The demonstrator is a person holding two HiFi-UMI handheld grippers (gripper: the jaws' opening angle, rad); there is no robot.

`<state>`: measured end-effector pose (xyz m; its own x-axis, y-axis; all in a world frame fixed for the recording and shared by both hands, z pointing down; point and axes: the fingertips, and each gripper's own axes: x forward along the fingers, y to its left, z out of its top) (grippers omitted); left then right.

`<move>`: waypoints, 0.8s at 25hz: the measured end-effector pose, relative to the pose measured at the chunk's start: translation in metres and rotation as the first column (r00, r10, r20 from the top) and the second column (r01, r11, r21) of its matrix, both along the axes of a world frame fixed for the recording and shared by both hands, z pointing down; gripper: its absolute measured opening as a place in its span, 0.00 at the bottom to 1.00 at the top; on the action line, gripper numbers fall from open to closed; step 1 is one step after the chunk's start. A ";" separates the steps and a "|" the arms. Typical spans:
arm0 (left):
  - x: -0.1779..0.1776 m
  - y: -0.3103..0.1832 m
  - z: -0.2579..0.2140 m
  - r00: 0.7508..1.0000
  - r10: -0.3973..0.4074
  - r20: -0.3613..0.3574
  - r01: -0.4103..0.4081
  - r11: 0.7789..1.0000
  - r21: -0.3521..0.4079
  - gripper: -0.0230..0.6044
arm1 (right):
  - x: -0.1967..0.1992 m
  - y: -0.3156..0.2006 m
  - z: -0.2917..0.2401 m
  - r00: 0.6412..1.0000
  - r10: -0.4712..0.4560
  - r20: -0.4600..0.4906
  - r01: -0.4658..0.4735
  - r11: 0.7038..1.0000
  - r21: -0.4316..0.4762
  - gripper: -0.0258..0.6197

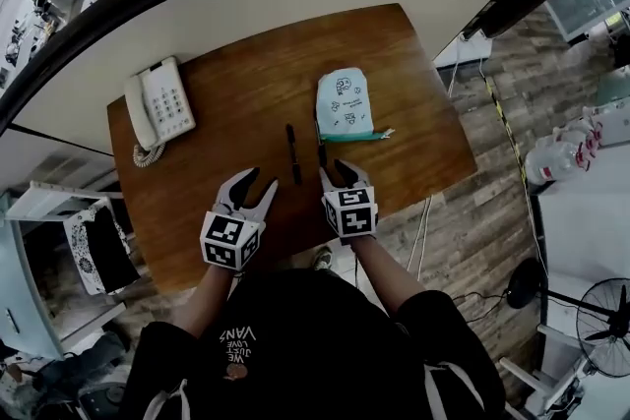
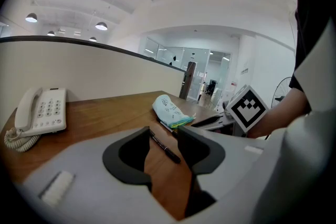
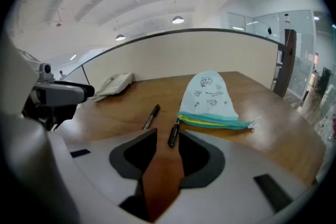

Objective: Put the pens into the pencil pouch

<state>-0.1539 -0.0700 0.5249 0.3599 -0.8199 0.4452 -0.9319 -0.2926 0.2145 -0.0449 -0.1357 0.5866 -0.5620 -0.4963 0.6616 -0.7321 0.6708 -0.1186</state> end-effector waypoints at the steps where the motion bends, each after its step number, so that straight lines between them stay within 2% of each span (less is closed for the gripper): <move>1: -0.002 -0.003 0.002 1.000 0.000 -0.001 0.000 1.000 -0.005 0.28 | -0.003 -0.004 0.004 1.000 -0.005 -0.012 0.006 1.000 0.001 0.23; 14: -0.006 -0.031 0.027 1.000 0.022 -0.016 -0.023 0.999 -0.047 0.28 | -0.015 -0.022 0.043 0.993 -0.030 -0.114 0.027 0.999 -0.033 0.22; 17: 0.000 -0.037 0.029 0.999 0.045 -0.010 -0.046 0.998 -0.050 0.28 | -0.013 -0.026 0.045 0.990 -0.049 -0.132 0.051 0.999 0.011 0.19; 20: 0.006 -0.041 0.030 0.998 0.068 0.002 -0.068 0.996 -0.053 0.28 | -0.011 -0.024 0.045 0.991 -0.052 -0.120 0.051 0.999 -0.010 0.15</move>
<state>-0.1481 -0.1114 0.5544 0.4121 -0.7690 0.4887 -0.9111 -0.3433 0.2281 -0.0561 -0.1596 0.6314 -0.5029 -0.4637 0.7294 -0.7058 0.7074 -0.0369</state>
